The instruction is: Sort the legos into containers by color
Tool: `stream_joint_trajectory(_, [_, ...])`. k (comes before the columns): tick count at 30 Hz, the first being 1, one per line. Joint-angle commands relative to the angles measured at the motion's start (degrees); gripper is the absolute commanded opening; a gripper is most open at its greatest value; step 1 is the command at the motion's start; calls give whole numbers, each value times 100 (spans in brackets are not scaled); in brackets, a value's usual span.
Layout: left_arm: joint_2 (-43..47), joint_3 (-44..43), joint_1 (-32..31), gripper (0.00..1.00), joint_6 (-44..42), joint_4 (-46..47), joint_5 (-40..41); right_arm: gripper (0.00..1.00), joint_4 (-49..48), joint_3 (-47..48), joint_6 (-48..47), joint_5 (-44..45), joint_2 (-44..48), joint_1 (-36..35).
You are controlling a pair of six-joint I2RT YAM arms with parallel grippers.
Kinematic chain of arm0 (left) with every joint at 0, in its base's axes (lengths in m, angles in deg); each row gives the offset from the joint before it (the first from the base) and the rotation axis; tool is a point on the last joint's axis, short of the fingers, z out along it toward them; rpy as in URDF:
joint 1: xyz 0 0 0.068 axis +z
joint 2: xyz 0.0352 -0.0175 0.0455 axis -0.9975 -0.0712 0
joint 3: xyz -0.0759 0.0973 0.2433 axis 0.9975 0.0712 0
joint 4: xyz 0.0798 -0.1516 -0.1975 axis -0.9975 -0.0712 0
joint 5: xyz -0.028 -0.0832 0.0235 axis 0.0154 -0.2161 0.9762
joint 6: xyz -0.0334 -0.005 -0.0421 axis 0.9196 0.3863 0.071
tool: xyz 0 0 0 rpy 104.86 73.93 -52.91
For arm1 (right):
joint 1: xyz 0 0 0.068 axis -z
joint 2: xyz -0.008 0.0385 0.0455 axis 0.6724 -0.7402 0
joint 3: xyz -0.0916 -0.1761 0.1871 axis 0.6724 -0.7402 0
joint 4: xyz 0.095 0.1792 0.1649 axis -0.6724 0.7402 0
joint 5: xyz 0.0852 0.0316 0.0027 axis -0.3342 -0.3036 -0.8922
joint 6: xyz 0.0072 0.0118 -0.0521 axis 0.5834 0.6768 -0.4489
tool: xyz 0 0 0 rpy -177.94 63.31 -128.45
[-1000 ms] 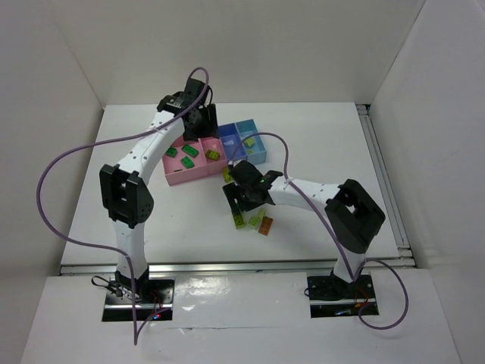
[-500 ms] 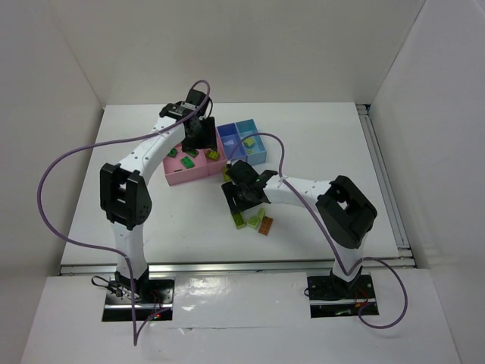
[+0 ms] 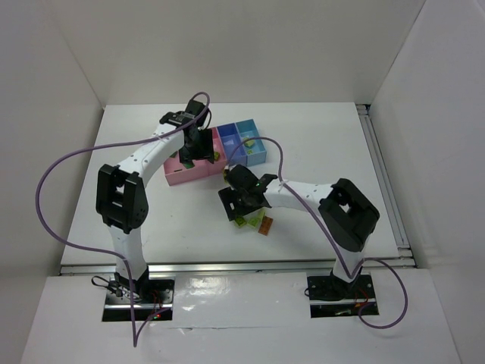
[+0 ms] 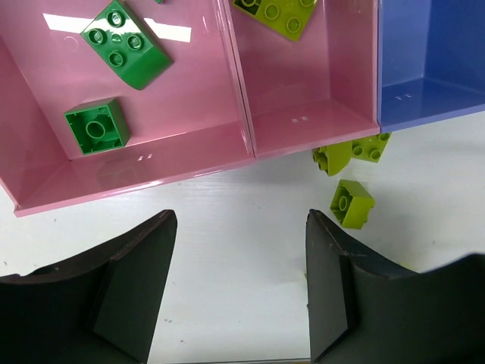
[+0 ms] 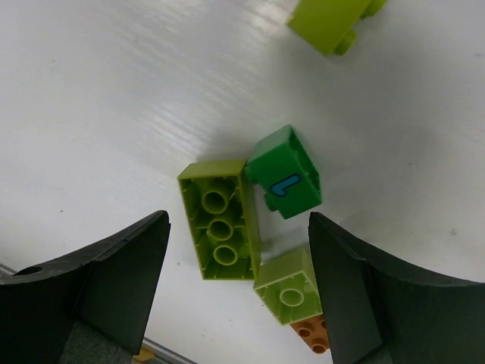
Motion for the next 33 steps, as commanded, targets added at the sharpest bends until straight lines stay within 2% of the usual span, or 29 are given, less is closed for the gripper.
stream_joint_trajectory(1, [270,-58,34,73,18,88,-26,81,-22,-34,-86,-88,218,-185])
stream_joint_trajectory(5, [270,12,34,73,18,88,-26,74,-22,27,-148,-211,103,-308])
stream_joint_trajectory(12, [270,65,34,73,18,88,36,56,-22,203,-148,-149,-196,-308])
stream_joint_trajectory(16, [323,65,95,73,71,88,36,55,83,203,-200,-18,-248,-308])
stream_joint_trajectory(17, [323,65,148,73,71,88,-25,51,84,203,-200,-17,-249,-308])
stream_joint_trajectory(18, [375,65,148,73,71,88,-26,43,84,264,-200,-17,-249,-308])
stream_joint_trajectory(22, [498,65,499,73,71,88,-26,33,136,334,-314,96,75,-308])
stream_joint_trajectory(28, [823,459,1193,73,123,141,-148,33,84,1211,-437,633,384,-230])
stream_joint_trajectory(31, [1034,810,1545,73,123,273,-288,33,22,1983,-543,703,-28,34])
stream_joint_trajectory(33, [1192,987,1651,77,123,404,-360,33,-47,2363,-543,703,-352,210])
